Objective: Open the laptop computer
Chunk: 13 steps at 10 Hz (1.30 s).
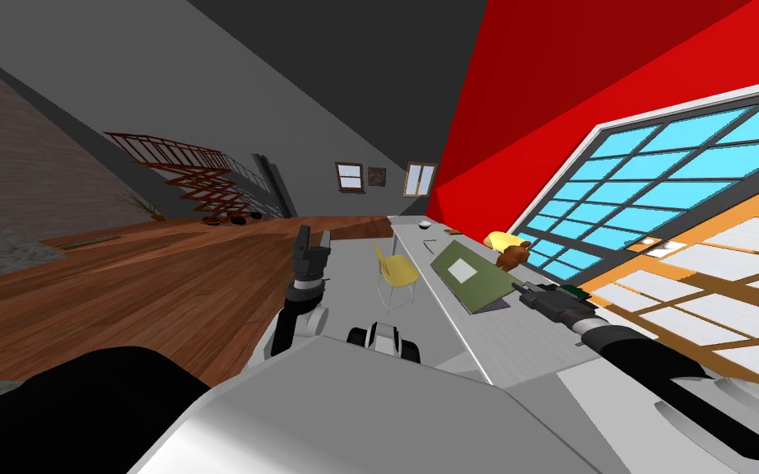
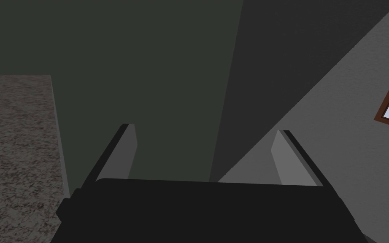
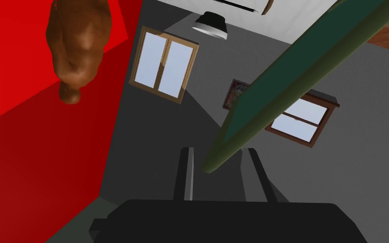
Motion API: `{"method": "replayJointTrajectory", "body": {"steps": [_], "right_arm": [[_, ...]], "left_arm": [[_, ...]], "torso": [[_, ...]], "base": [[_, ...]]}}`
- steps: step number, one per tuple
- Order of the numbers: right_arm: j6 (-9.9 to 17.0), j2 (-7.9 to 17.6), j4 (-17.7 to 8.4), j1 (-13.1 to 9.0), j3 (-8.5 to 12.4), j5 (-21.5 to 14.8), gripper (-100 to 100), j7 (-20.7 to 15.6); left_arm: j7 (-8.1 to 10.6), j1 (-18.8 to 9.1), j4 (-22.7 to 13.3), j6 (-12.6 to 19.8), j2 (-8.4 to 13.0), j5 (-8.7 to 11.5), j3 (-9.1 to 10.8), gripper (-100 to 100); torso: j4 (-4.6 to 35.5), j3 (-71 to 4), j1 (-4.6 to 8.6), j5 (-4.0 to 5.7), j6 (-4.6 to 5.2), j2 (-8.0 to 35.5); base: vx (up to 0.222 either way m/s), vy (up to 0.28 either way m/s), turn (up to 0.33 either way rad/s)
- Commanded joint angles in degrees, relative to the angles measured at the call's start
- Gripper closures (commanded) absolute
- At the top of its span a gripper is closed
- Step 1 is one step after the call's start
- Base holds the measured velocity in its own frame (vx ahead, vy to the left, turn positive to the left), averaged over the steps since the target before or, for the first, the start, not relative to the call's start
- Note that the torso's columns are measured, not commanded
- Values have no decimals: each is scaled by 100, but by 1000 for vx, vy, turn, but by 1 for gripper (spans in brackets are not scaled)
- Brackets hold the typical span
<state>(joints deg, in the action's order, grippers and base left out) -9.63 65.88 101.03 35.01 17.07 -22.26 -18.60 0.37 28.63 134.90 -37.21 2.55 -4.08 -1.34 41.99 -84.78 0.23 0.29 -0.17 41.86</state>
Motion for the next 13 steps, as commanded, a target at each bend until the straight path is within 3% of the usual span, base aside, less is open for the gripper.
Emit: {"method": "replayJointTrajectory", "body": {"steps": [1, 5, 6, 7, 10, 13], "right_arm": [[-88, 96, -73, 103, -180, 265, 100, 380], [-214, 278, -186, 254, -381, 685, 100, 950], [-214, 241, -213, 185, -299, 618, 100, 835], [-315, 155, -268, 210, -468, 775, 100, 1054], [-454, 19, -323, 257, -713, 989, 100, 1330], [-500, -26, -341, 272, -795, 1060, 100, 1422]], "left_arm": [[0, 0, 0, 0, 0, 0, 0, 0], [0, 0, 0, 0, 0, 0, 0, 0], [0, 0, 0, 0, 0, 0, 0, 0], [0, 0, 0, 0, 0, 0, 0, 0], [0, 0, 0, 0, 0, 0, 0, 0], [0, 0, 0, 0, -1, 0, -1, 0]], "torso": [[-5, -1, 5, 7, -1, -3], [-11, 0, 6, 15, -1, -5], [-11, 0, 1, 14, -4, -5], [3, 4, -26, -8, 0, 6], [-6, 2, -23, 6, -14, -2], [4, 12, -67, -16, -15, 19]], "base": [[14, -101, 55], [21, -104, 55], [2, -42, -4], [19, -104, 65], [16, -114, 103], [-15, -10, 50]]}}
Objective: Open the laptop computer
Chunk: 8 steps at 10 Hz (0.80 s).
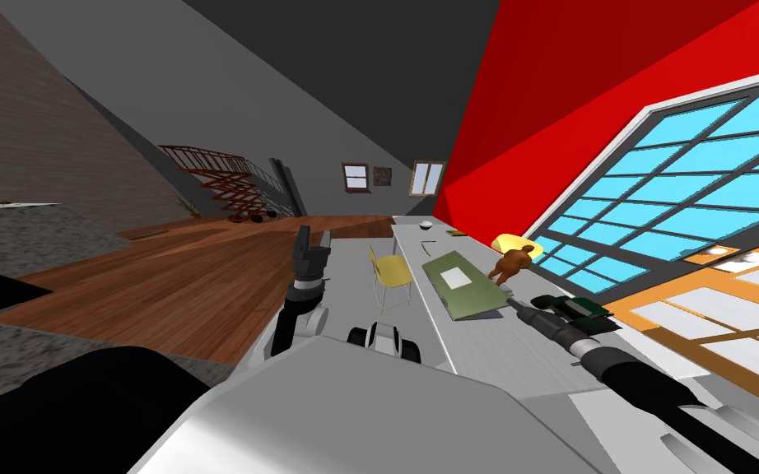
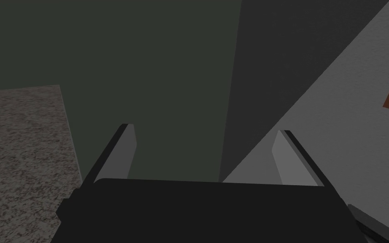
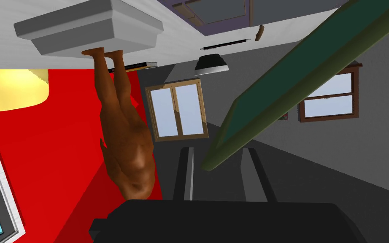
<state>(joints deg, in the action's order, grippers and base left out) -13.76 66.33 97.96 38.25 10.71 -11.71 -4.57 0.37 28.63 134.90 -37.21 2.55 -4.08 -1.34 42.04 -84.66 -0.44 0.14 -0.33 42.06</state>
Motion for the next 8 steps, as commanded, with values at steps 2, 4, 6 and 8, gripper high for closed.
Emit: {"method": "replayJointTrajectory", "body": {"steps": [2, 4, 6, 8], "right_arm": [[-133, -118, -53, -36, -242, 77, 100, 112], [-46, 186, 90, 57, -81, 179, -100, 266], [1, 375, 227, 146, 19, 248, -100, 372], [73, 659, 433, 280, 169, 352, -100, 529]], "left_arm": [[0, 0, 0, 0, 0, 0, 0, 0], [0, 1, 0, 0, 0, 0, 0, 0], [0, 1, 0, 0, 0, 0, 0, 0], [0, 0, 0, 0, 0, 0, 0, 0]], "torso": [[11, 5, 23, -3, 5, 9], [19, -2, 29, -17, 23, 6], [24, 8, 43, -14, 32, 21], [26, 13, 49, -12, 32, 28]], "base": [[-10, -7, 32], [22, 17, -74], [19, 14, -63], [20, 15, -67]]}}
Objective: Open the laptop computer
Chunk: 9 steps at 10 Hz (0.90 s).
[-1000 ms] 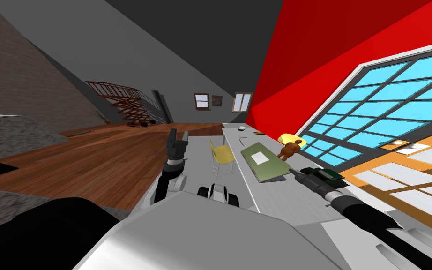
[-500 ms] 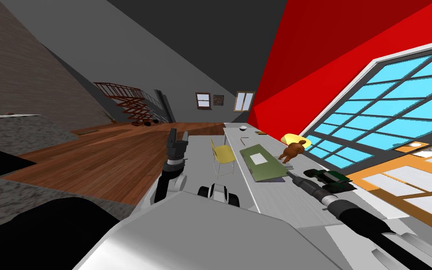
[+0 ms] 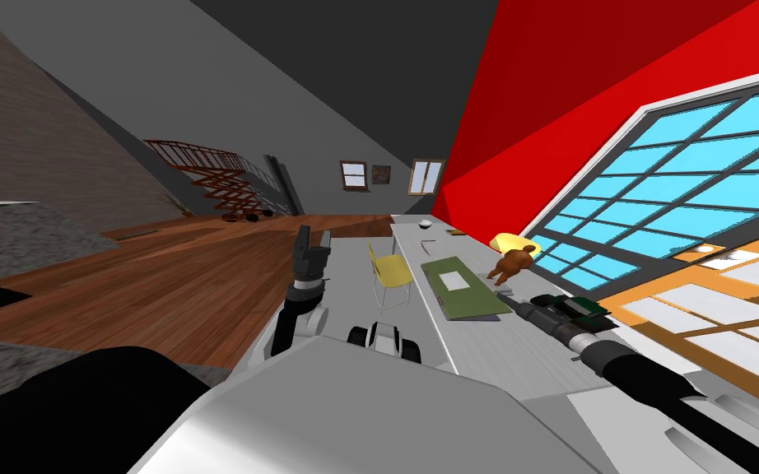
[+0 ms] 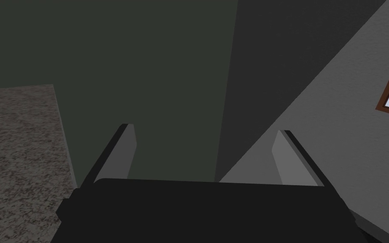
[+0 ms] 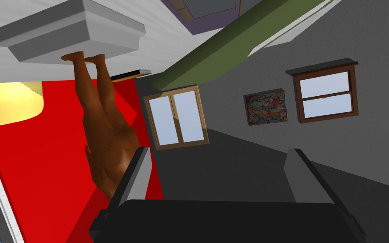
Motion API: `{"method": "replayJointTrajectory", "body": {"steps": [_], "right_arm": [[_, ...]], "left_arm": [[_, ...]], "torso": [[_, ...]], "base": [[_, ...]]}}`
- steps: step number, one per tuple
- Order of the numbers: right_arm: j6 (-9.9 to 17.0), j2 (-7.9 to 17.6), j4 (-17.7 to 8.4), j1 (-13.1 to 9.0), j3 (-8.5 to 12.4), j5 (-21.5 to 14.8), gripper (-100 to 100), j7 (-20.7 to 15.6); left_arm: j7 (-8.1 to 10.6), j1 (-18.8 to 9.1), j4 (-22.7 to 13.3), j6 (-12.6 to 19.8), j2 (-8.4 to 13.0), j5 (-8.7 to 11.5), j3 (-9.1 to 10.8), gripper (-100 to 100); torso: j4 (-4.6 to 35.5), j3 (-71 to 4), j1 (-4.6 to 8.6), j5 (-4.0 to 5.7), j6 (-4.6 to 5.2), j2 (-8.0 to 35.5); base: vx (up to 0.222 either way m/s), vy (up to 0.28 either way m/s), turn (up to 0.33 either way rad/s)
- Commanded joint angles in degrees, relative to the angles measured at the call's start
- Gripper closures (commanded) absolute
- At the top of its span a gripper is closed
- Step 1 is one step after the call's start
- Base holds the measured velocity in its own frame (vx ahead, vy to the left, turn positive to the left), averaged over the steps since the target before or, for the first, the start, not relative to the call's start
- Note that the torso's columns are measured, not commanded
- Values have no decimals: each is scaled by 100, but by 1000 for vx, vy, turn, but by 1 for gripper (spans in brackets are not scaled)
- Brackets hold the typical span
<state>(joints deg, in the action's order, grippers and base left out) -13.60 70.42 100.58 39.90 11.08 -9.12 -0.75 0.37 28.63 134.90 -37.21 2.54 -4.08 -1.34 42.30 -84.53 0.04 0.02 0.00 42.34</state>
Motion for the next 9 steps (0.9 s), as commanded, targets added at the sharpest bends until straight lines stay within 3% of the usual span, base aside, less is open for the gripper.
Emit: {"method": "replayJointTrajectory", "body": {"steps": [1, 3, 4, 9], "right_arm": [[81, 346, 239, 159, 182, 127, -100, 199], [115, 385, 274, 150, 176, 139, -100, 215], [122, 395, 281, 151, 180, 142, 0, 227], [121, 394, 281, 151, 180, 142, 0, 226]], "left_arm": [[0, 0, 0, 0, 0, 0, 0, 0], [0, 0, 0, 0, 0, 0, 0, 0], [0, 0, 0, 0, 0, 0, 0, 0], [0, 0, 0, 0, 0, 0, 0, 0]], "torso": [[-1, -3, -6, -2, 2, -5], [-2, -4, -3, -1, 0, -6], [-1, -1, 0, 1, 0, -2], [-2, -4, -5, -2, 0, -6]], "base": [[28, 21, -92], [13, 10, -35], [0, 0, 0], [0, 0, 0]]}}
